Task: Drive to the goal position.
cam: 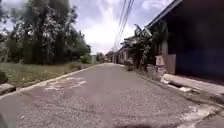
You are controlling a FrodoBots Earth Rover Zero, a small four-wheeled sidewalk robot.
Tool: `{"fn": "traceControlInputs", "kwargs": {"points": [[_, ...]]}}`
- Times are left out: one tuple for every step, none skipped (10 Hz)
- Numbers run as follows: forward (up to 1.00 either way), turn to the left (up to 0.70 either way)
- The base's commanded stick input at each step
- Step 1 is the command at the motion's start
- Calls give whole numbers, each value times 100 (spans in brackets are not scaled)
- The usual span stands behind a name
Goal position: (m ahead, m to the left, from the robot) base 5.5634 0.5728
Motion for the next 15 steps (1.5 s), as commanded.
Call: {"fn": "traceControlInputs", "kwargs": {"points": [[70,0],[70,0],[70,0],[70,0],[70,0],[70,0],[70,0],[70,0],[70,0],[70,0],[70,0],[70,0],[70,0],[70,0],[70,0]]}}
